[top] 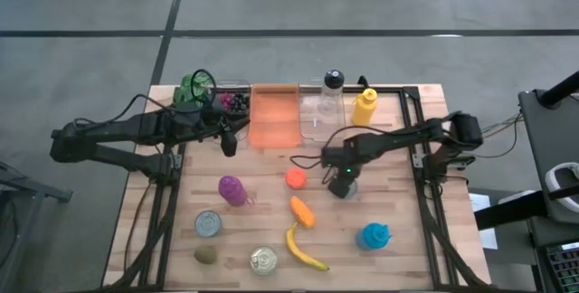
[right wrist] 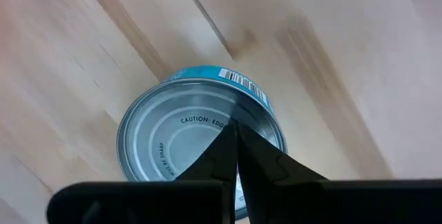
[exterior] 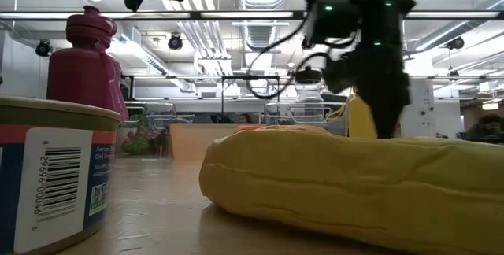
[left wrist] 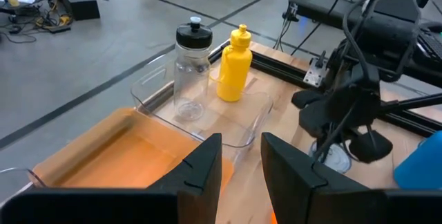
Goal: Pick & Place Food Item
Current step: Put the yellow and blue tuna can into the orange bin
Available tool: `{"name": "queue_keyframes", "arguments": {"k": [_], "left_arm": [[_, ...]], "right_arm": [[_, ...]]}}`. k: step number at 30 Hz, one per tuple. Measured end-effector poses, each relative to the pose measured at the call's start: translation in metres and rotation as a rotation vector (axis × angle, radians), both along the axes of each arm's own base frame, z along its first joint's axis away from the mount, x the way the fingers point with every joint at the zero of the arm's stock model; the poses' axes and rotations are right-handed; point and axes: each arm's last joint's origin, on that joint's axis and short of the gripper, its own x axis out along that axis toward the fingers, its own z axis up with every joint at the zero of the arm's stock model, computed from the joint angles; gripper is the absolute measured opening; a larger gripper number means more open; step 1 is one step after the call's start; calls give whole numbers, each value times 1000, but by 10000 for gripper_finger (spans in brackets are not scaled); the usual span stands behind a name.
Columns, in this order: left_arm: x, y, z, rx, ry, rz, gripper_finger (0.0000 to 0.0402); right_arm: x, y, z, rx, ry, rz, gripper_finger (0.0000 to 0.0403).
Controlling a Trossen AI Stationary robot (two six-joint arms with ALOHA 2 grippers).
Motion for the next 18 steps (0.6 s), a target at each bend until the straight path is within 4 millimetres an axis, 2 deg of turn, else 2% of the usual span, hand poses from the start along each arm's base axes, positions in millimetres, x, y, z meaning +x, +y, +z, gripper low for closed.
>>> {"name": "queue_keyframes", "arguments": {"k": [4, 9, 14, 18], "left_arm": [[0, 0, 0, 2, 1, -1, 106], [0, 0, 0, 10, 6, -4, 106], [-1, 0, -1, 9, 21, -4, 106], [-1, 0, -2, 8, 23, -4, 106]], "right_arm": [[26, 0, 5, -4, -43, 43, 8], [49, 0, 6, -6, -66, 71, 8], [56, 1, 9, -24, -72, 56, 8], [52, 0, 17, -45, -74, 8, 8]]}}
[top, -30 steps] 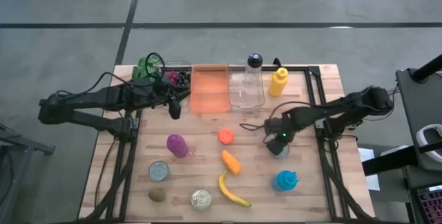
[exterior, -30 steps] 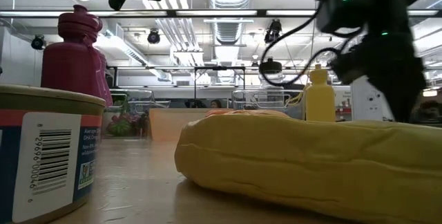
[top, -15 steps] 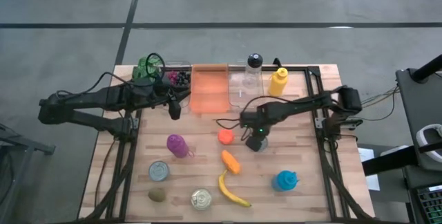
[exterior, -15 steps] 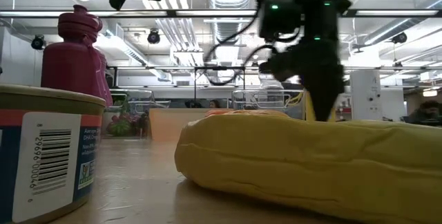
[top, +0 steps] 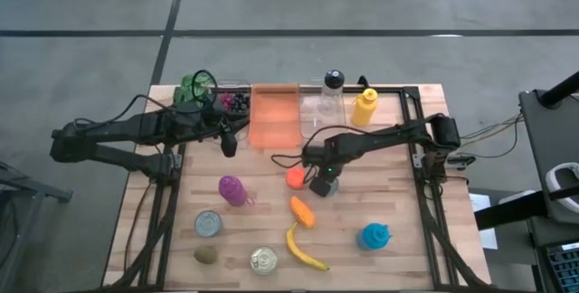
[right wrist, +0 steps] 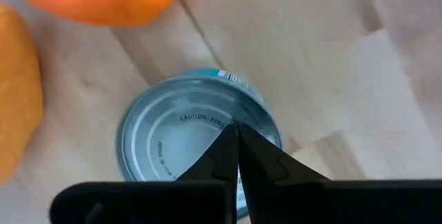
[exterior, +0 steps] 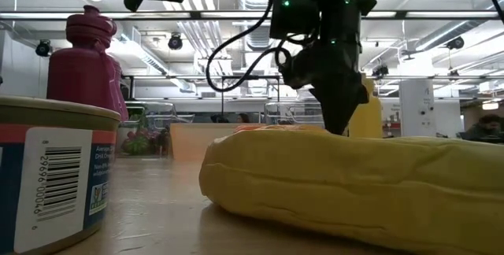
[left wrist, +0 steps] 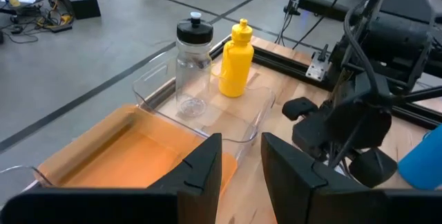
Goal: Pick & Place Food Item
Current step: Put the yellow and blue tuna can into the orange bin
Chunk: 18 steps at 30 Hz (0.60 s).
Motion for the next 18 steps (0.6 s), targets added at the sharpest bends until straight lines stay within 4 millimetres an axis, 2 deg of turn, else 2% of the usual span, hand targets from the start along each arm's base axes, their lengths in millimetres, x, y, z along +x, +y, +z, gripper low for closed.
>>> {"name": "queue_keyframes", "arguments": {"k": [5, 10, 18], "left_arm": [[0, 0, 0, 0, 0, 0, 106], [0, 0, -1, -1, 7, -1, 106], [0, 0, -1, -1, 6, -1, 106]], "right_arm": [[-13, 6, 16, 14, 13, -83, 8], [-28, 13, 28, 37, 41, -243, 8], [-38, 14, 13, 58, 77, -459, 8]]}}
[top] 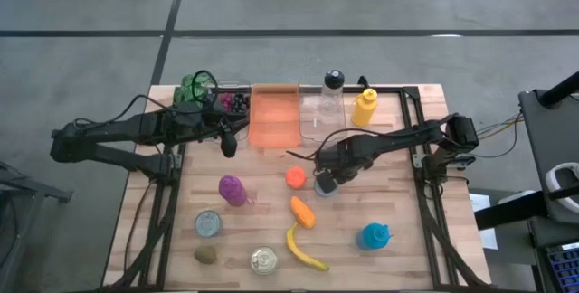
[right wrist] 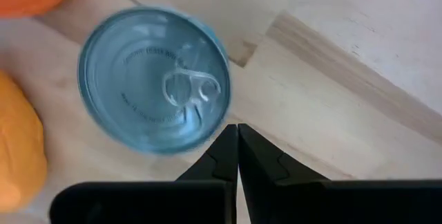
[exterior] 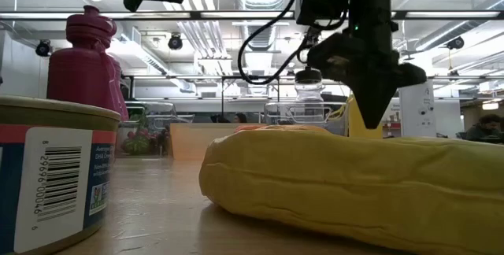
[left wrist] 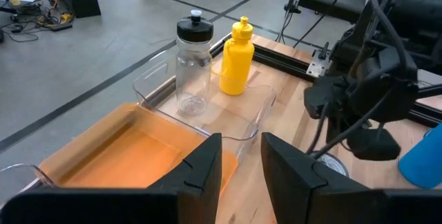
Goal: Pick & Place Food Item
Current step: Put the yellow and blue tuna can into the orange bin
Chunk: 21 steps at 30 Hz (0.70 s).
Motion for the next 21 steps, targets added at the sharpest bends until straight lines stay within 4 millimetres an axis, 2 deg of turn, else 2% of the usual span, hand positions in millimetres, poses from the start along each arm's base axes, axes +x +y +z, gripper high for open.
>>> {"name": "queue_keyframes", "arguments": {"k": [12, 21], "left_arm": [[0, 0, 0, -2, -2, 1, 106], [0, 0, 0, -2, -5, 1, 106]], "right_arm": [[-6, 1, -16, 12, -20, -25, 8], [1, 1, -7, 10, -61, -20, 8]]}}
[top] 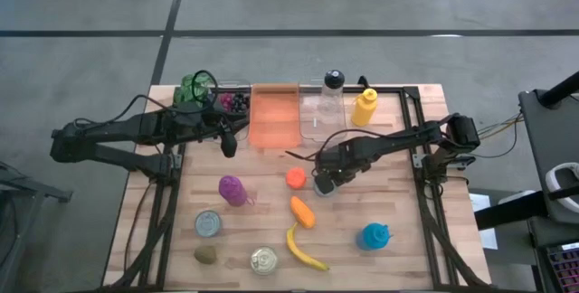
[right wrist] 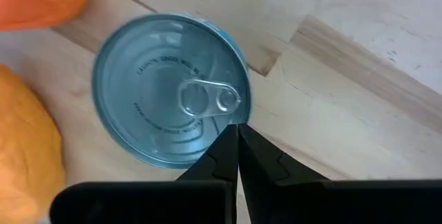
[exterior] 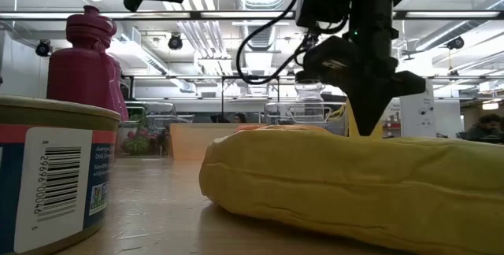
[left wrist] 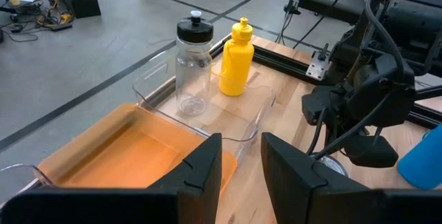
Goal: Pick & Place Food Item
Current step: Put the yellow and blue tuna can into the orange bin
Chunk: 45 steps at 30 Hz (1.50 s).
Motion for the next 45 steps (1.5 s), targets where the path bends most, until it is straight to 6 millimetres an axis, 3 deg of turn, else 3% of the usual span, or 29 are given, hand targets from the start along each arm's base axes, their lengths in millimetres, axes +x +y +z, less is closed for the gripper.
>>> {"name": "queue_keyframes", "arguments": {"k": [15, 45], "left_arm": [[0, 0, 0, 0, 1, 0, 106], [0, 0, 0, 0, 4, 0, 106]], "right_arm": [[-6, 0, -10, -5, 22, -5, 8], [-5, 0, -11, -6, 22, -28, 8]]}}
